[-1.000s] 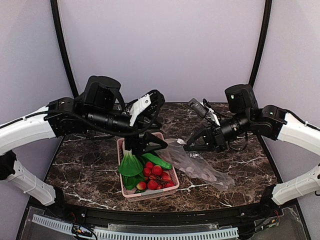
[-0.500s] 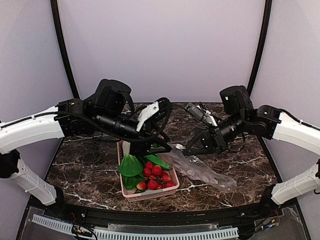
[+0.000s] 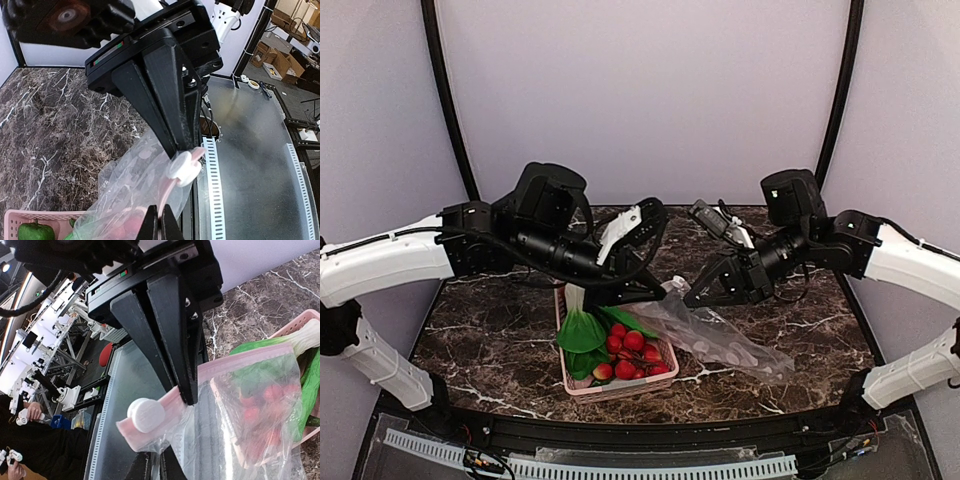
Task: Place the food in the zip-top bag and seal the zipper
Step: Pass from the right arm to the left
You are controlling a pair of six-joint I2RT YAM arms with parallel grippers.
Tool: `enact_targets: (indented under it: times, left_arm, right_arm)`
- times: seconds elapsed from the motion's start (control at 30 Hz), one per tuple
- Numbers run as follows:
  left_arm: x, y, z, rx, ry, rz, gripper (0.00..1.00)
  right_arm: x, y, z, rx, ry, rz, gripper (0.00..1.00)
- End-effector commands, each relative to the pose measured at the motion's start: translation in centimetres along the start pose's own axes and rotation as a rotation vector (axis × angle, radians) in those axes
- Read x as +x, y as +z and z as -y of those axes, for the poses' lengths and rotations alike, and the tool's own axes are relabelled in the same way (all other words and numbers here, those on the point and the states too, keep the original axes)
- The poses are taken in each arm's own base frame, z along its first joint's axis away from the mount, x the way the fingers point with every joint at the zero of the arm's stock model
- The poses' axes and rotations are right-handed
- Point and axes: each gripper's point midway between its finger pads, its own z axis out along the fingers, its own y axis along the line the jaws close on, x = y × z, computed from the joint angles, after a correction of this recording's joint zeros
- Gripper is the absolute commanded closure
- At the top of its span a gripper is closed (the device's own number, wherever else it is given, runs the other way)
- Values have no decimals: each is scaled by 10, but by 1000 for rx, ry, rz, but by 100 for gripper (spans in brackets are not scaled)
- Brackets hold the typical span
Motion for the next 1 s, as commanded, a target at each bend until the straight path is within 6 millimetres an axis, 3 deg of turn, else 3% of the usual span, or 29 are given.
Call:
enact_targets:
  times: [0.0, 0.1, 0.23, 0.33, 0.47, 0.97]
  left_arm:
    - [0, -9, -2, -47, -50, 51, 99]
    - [2, -16, -13, -118, -131, 72, 99]
    - [9, -17, -17, -141, -215, 71, 99]
    - [12, -19, -22, -159, -261, 75, 99]
    - [11, -21, -23, -162, -287, 84, 99]
    - [11, -20, -18, -132, -273, 99, 99]
  right_arm:
    - [-16, -10, 3, 75, -55, 69, 86]
    - [-24, -19, 2, 140, -106, 119, 55]
    - [-33, -33, 3, 249, -190, 190, 40]
    - [-34, -36, 10, 324, -229, 200, 39]
    - [-30, -25, 6, 336, -273, 181, 40]
    - [-29, 6, 24, 317, -269, 133, 60]
